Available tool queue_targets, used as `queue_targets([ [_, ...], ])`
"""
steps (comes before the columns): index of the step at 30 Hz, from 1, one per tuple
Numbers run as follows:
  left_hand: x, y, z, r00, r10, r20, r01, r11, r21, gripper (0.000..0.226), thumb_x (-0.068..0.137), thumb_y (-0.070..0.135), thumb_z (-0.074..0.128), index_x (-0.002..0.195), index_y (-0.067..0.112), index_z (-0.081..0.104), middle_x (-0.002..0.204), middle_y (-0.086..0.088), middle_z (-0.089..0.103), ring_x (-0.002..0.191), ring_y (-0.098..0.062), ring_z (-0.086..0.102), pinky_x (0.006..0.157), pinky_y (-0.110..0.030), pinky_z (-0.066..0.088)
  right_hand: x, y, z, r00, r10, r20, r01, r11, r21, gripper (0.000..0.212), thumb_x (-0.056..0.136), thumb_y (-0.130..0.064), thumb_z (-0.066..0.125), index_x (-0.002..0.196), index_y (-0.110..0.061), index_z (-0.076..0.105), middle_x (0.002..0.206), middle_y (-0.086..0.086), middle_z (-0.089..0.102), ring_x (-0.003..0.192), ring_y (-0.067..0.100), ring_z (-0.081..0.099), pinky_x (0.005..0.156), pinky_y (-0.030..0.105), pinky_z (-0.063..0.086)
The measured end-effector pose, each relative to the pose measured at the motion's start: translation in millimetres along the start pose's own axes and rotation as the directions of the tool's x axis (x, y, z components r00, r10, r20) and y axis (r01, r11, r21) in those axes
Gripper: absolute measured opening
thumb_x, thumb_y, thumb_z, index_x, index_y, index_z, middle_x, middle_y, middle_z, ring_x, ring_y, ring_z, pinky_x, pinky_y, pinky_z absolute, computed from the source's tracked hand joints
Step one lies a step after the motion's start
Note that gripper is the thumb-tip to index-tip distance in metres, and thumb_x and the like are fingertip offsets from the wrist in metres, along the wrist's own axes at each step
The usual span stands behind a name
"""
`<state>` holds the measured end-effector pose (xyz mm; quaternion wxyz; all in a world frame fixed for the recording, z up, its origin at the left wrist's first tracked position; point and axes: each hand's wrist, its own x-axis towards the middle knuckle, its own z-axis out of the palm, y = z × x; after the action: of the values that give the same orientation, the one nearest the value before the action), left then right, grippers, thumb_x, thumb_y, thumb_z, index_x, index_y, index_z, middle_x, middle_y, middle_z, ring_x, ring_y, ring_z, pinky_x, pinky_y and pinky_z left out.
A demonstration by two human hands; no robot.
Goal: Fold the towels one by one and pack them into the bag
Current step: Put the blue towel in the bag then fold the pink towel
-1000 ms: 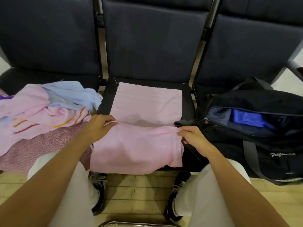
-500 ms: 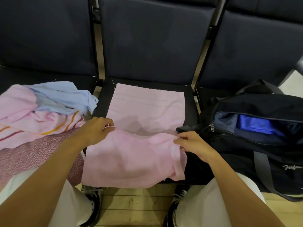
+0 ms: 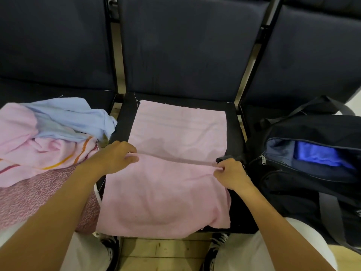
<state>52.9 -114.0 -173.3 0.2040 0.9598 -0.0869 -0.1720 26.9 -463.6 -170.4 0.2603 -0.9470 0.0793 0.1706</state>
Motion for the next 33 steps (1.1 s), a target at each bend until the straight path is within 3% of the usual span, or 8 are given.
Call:
queue_targets([
  [4,1,7,-8,0.977,-0.031,-0.209,0.027,0.999,-0.022,0.028,0.096,0.027,0.058,0.069,0.024,0.05,0.062,0.008,0.051,0.064,-0.017,0.054,0.06,-0.027,0.036,6,-3,-5,0.949,-0.104,-0.297,0.132,0.988,0.075,0.042,0.093,-0.001,0.056,0.057,-0.022,0.05,0.054,-0.007,0.041,0.047,0.008,0.039,0.042,0.011,0.033],
  [8,5,21,-14,0.866,-0.007,-0.5,0.013,1.0,0.007,0.018,0.1,0.026,0.05,0.088,0.017,0.059,0.07,-0.003,0.056,0.062,-0.02,0.049,0.058,-0.029,0.037,17,-8,-4,0.904,-0.229,-0.36,0.274,0.958,0.08,0.014,0.102,-0.012,0.051,0.099,-0.008,0.064,0.074,0.005,0.062,0.065,0.022,0.062,0.058,0.032,0.051],
  [13,15,16,6,0.981,0.152,-0.118,-0.146,0.988,0.057,0.021,0.1,0.027,0.046,0.085,0.014,0.053,0.078,0.002,0.057,0.075,-0.025,0.059,0.07,-0.038,0.049,23,-7,14,0.962,-0.27,0.033,0.271,0.941,-0.205,0.012,0.103,-0.008,0.04,0.108,-0.008,0.051,0.094,0.009,0.063,0.081,0.029,0.063,0.067,0.04,0.05],
  [18,15,14,19,0.996,-0.033,0.084,0.006,0.951,0.31,0.024,0.105,0.031,0.029,0.109,0.018,0.05,0.116,0.0,0.059,0.104,-0.024,0.058,0.082,-0.034,0.041,25,0,15,0.944,-0.191,0.267,0.286,0.88,-0.38,0.013,0.102,-0.005,0.034,0.096,-0.016,0.036,0.093,0.007,0.05,0.082,0.027,0.049,0.062,0.037,0.038],
  [25,1,14,10,0.949,-0.226,0.219,0.135,0.922,0.364,0.019,0.103,0.028,0.031,0.099,0.019,0.047,0.119,-0.008,0.057,0.106,-0.026,0.055,0.085,-0.034,0.046,18,-13,14,0.91,-0.173,0.377,0.301,0.901,-0.312,0.015,0.105,-0.017,0.031,0.094,-0.014,0.042,0.078,0.0,0.044,0.068,0.02,0.043,0.055,0.033,0.033],
  [29,-12,0,15,0.845,-0.327,0.423,0.175,0.917,0.358,0.039,0.104,0.032,0.035,0.141,0.02,0.04,0.146,-0.007,0.04,0.128,-0.024,0.045,0.096,-0.023,0.037,13,-17,9,0.933,-0.18,0.313,0.261,0.934,-0.242,0.028,0.101,-0.022,0.035,0.073,-0.02,0.038,0.075,-0.002,0.045,0.064,0.015,0.041,0.056,0.029,0.032],
  [31,-14,-11,12,0.87,-0.304,0.389,0.194,0.935,0.296,0.041,0.103,0.034,0.041,0.141,0.02,0.041,0.146,-0.005,0.041,0.13,-0.022,0.043,0.103,-0.023,0.035,14,-15,7,0.953,-0.2,0.228,0.257,0.932,-0.257,0.027,0.101,-0.024,0.037,0.076,-0.016,0.042,0.077,0.002,0.049,0.069,0.02,0.047,0.059,0.033,0.037],
  [33,-10,-20,4,0.936,-0.24,0.257,0.199,0.964,0.175,0.022,0.1,0.031,0.05,0.117,0.019,0.055,0.13,-0.006,0.053,0.117,-0.022,0.05,0.098,-0.026,0.038,19,-14,5,0.967,-0.228,0.115,0.249,0.944,-0.219,0.027,0.1,-0.022,0.04,0.074,-0.015,0.043,0.074,0.005,0.051,0.069,0.025,0.052,0.06,0.037,0.043],
])
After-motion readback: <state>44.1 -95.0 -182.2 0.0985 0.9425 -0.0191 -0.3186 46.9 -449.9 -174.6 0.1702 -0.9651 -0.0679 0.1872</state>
